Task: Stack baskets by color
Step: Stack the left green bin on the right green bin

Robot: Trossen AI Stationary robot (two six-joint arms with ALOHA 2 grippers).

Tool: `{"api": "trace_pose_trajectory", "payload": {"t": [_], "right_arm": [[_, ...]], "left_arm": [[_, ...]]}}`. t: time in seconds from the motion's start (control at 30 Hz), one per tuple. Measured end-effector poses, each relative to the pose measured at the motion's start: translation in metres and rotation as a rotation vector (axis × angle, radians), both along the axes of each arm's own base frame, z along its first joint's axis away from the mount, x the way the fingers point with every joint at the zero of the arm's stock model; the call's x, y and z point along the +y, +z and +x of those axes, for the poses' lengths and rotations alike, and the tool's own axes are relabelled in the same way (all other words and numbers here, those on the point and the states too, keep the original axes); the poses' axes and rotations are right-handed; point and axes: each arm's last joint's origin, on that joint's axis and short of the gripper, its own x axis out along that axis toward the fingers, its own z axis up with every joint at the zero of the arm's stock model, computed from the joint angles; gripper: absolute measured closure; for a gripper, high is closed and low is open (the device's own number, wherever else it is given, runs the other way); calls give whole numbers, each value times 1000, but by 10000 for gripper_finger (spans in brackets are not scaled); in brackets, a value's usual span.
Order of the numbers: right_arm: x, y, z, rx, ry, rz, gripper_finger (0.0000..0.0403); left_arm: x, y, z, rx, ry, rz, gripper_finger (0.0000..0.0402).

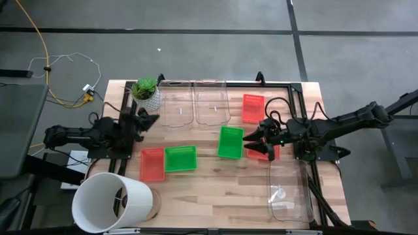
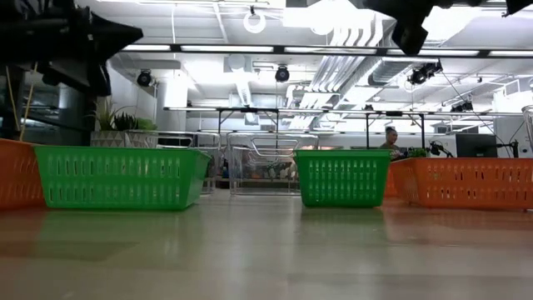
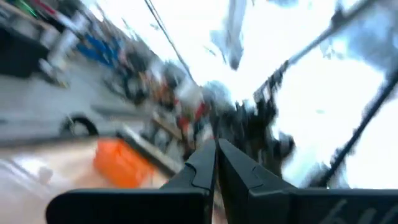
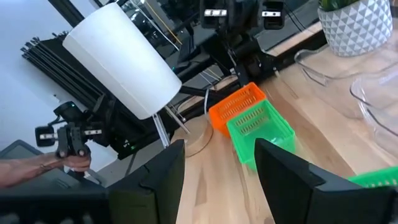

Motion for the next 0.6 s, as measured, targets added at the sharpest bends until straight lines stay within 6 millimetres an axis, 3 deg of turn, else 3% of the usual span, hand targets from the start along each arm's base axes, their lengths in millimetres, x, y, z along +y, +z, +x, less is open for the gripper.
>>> {"api": "trace_pose_trajectory", "payload": {"t": [0.13, 0.27, 0.6], "right_arm": [[0, 4, 0, -20, -7, -7, 222], [-1, 6, 1, -47, -31, -20, 222], [-3, 17, 1, -161, -79, -54, 222]], "left_arm": [[1, 7, -1, -80, 48, -2, 396], [0, 14, 7, -32, 2, 5, 389], [3, 68, 57, 257, -2, 185, 321]]}}
